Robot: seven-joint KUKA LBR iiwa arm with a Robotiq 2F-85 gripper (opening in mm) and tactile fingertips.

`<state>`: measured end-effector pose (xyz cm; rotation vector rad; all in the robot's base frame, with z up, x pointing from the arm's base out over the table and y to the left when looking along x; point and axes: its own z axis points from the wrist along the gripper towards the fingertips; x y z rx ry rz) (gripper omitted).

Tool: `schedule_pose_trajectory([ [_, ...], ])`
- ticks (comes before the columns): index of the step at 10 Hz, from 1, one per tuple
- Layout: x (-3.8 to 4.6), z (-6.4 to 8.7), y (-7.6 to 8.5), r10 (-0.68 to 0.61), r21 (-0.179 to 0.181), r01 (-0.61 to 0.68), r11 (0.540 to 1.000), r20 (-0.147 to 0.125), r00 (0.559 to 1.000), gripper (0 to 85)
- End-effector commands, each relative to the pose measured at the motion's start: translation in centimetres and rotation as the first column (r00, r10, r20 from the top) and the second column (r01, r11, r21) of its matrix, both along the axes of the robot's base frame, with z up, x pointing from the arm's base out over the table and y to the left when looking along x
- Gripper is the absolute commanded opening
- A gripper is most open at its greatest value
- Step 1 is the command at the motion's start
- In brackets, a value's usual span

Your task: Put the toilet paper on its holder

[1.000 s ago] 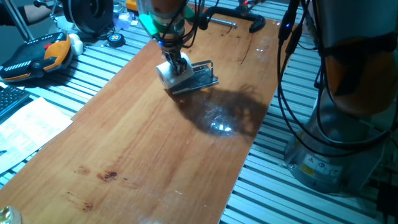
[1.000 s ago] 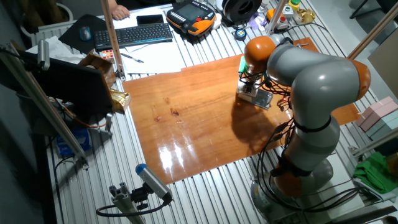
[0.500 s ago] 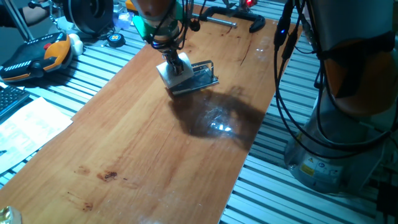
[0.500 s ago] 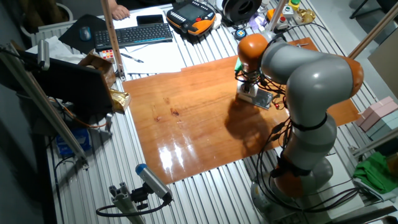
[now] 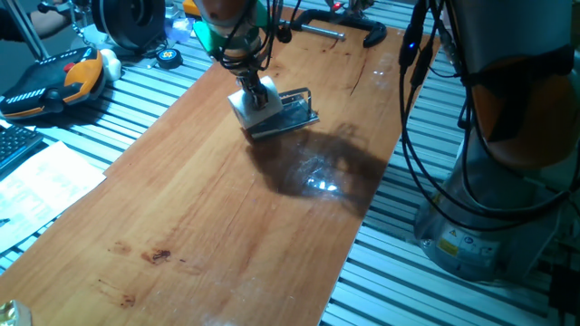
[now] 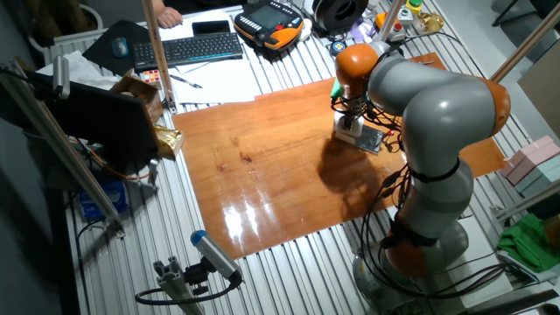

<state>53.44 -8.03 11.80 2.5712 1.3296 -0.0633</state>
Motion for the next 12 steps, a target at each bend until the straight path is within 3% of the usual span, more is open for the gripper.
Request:
schedule_pose_trajectory([
  [1, 0.0, 0.0, 0.0, 0.005, 0.004, -0.005, 1.0, 0.003, 1.0, 53.3],
  [4, -0.94, -0.1, -1.3, 0.027, 0.026, -0.028, 0.999, 0.014, 1.0, 53.0],
  [12, -3.48, -0.5, -4.3, 0.045, 0.021, -0.046, 0.999, 0.03, 0.999, 53.0],
])
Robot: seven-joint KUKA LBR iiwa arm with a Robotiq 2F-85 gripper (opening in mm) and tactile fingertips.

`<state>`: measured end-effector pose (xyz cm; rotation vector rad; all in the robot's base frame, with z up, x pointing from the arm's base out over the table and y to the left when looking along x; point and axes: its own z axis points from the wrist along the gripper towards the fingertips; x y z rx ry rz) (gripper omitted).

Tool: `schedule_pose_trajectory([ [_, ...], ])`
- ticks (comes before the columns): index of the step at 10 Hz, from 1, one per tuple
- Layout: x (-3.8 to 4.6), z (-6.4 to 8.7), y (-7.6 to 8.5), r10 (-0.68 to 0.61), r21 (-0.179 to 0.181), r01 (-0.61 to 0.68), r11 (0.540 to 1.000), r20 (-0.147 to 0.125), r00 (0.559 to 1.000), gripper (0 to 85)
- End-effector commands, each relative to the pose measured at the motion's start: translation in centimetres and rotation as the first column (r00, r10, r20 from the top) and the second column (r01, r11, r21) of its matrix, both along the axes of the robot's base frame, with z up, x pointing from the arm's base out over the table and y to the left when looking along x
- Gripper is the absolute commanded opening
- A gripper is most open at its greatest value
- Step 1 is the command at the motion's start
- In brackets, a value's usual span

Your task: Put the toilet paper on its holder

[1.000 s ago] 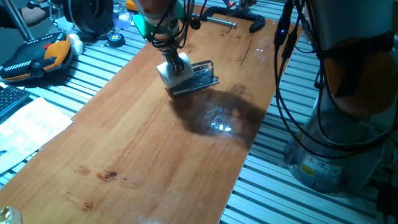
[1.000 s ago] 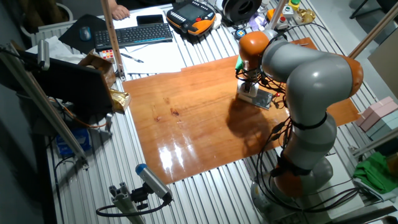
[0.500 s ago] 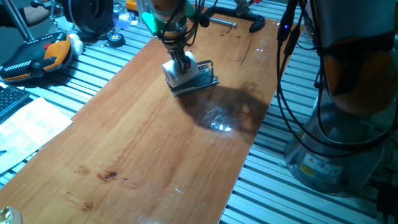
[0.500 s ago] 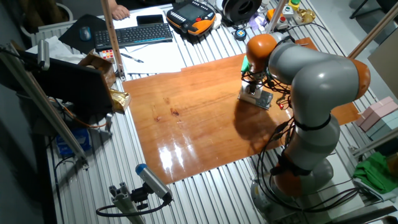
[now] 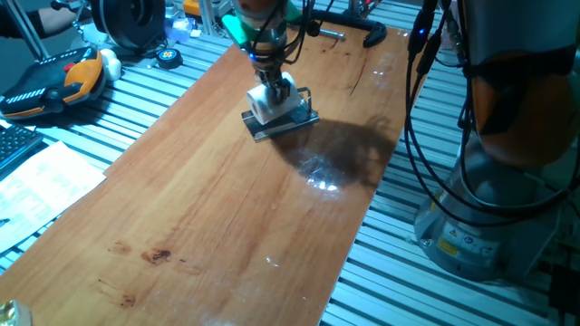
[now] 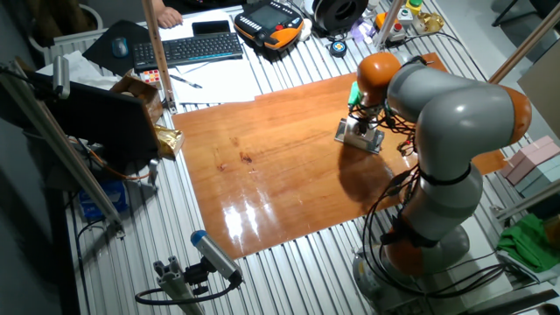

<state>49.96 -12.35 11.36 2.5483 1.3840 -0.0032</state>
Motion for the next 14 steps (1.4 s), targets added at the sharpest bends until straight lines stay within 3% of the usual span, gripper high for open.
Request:
schedule_pose_trajectory([
  [1, -0.23, 0.0, -0.3, 0.002, 0.003, -0.002, 1.0, 0.001, 1.0, 53.0],
  [9, -1.98, -0.4, -2.4, 0.034, 0.025, -0.034, 0.999, 0.02, 0.999, 53.3],
  [14, -2.39, -0.6, -2.7, 0.047, 0.046, -0.048, 0.998, 0.02, 0.999, 65.3],
])
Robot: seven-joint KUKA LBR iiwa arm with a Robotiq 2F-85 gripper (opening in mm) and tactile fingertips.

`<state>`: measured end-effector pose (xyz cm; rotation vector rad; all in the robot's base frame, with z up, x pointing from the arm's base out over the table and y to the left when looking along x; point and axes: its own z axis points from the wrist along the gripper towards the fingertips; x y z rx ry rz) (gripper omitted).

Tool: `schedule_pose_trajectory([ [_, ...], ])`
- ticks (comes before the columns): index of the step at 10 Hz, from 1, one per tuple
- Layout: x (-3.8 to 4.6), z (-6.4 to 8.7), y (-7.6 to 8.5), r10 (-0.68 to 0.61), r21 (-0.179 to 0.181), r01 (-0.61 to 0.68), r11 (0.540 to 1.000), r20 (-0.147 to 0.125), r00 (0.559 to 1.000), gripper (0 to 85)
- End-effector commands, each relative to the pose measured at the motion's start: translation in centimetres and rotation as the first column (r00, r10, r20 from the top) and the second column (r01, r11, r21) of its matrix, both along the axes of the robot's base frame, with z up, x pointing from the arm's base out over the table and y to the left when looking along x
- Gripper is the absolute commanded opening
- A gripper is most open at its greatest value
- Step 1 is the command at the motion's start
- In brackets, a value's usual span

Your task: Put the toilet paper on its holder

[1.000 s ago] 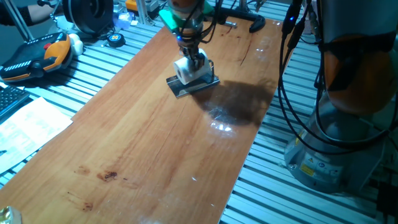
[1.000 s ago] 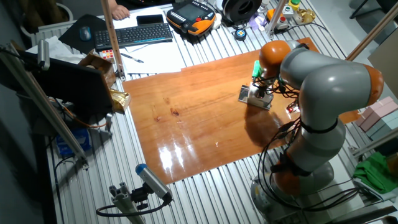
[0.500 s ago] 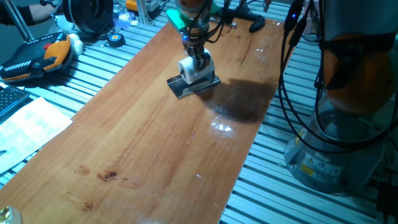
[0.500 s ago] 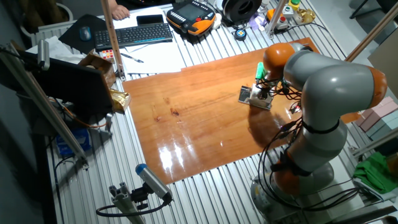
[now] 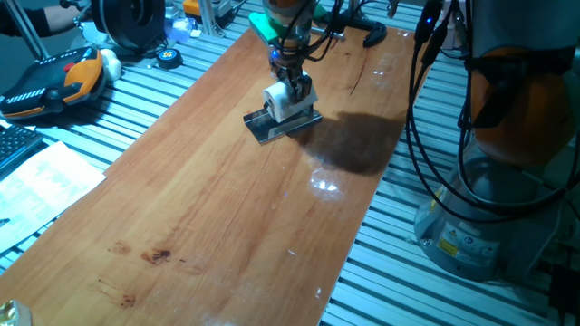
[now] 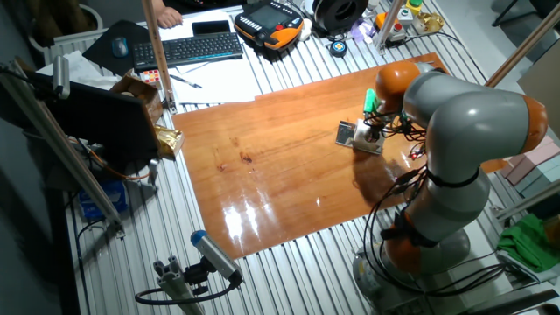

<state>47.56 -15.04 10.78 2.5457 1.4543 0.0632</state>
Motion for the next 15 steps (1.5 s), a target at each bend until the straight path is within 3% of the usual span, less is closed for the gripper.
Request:
schedule_pose_trajectory([
  [1, -0.01, 0.1, -0.1, 0.0, 0.005, 0.0, 1.0, 0.002, 1.0, 67.7],
  [7, 0.49, 0.7, -0.1, 0.009, 0.033, -0.009, 0.999, -0.001, 1.0, 73.3],
  [9, 1.33, 2.5, 0.3, 0.002, 0.04, -0.001, 0.999, -0.03, 1.0, 73.3],
  [11, 1.84, 3.7, 1.0, -0.001, 0.038, 0.003, 0.999, -0.034, 0.999, 74.0],
  [15, 1.74, 3.8, 2.4, -0.028, 0.041, 0.03, 0.999, -0.031, 0.999, 76.3],
])
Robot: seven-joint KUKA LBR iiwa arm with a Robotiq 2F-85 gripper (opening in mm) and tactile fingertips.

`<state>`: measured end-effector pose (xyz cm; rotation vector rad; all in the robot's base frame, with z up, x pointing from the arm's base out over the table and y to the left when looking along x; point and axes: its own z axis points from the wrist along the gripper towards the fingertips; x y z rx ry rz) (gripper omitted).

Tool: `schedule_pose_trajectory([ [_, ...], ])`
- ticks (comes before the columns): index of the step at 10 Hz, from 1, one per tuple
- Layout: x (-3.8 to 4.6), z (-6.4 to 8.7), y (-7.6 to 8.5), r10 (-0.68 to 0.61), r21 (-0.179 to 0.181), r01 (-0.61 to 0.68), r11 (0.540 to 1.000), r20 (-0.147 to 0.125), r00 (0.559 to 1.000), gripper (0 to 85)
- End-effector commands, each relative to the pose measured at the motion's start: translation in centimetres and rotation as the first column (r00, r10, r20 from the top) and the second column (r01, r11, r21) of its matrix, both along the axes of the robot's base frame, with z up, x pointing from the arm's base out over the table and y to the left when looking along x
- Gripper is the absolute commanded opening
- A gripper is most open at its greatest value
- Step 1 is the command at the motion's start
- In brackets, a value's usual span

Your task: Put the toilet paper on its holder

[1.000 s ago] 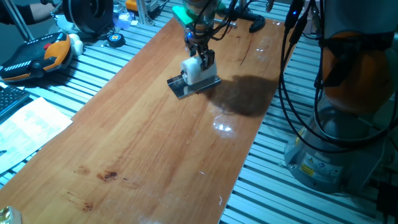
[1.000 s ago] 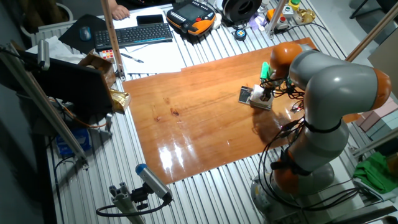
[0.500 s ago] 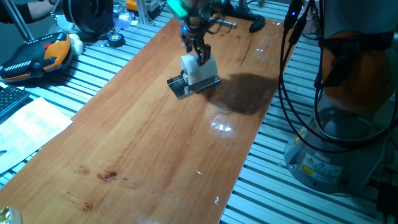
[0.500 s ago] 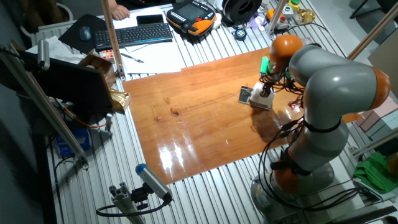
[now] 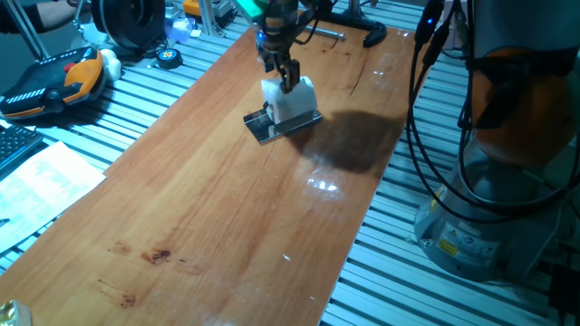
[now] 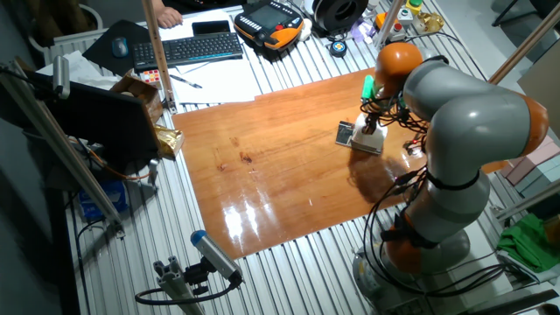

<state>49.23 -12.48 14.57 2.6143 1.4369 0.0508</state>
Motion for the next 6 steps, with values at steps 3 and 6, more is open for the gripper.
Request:
schedule_pose_trajectory([
  [3, -0.36, -0.3, 1.5, -0.024, 0.013, 0.024, 1.0, -0.001, 1.0, 77.0],
  [6, -0.71, -0.7, 3.7, -0.047, 0.001, 0.047, 0.999, 0.007, 0.999, 77.0],
])
